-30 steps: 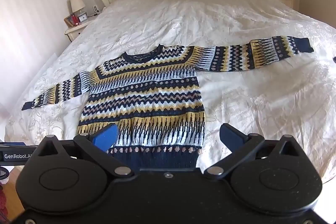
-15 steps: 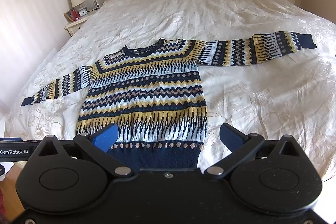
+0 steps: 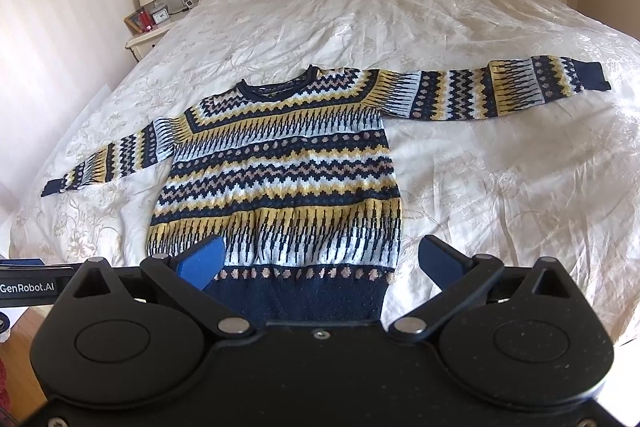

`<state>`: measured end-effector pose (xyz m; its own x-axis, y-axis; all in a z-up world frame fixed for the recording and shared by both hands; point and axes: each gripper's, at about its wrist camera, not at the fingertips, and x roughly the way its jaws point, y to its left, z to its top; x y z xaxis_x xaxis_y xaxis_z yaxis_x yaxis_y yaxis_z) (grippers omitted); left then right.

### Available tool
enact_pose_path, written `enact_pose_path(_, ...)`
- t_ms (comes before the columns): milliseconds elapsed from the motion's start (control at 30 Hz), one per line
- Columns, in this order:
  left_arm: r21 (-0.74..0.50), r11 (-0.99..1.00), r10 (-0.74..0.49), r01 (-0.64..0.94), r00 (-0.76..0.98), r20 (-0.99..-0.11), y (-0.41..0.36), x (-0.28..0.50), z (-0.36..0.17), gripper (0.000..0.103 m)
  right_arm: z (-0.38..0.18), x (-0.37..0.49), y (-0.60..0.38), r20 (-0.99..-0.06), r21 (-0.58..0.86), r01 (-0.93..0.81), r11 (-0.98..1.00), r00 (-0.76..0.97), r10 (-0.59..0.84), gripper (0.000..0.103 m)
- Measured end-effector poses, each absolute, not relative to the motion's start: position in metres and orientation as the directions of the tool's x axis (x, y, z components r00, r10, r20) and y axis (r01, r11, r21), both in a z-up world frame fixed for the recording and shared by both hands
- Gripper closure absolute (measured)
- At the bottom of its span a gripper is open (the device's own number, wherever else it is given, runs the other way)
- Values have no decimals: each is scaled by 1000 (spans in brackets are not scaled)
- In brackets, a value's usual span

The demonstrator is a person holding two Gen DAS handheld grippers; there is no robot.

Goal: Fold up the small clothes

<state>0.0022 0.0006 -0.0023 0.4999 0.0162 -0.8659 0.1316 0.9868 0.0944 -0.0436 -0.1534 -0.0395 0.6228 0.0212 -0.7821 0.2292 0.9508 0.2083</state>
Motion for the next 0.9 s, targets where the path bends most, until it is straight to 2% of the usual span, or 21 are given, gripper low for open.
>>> enact_pose_path(900, 94, 988, 25, 125, 470, -882, 1, 19, -11, 15, -48, -27, -152, -803, 210, 240, 948, 595, 27, 1)
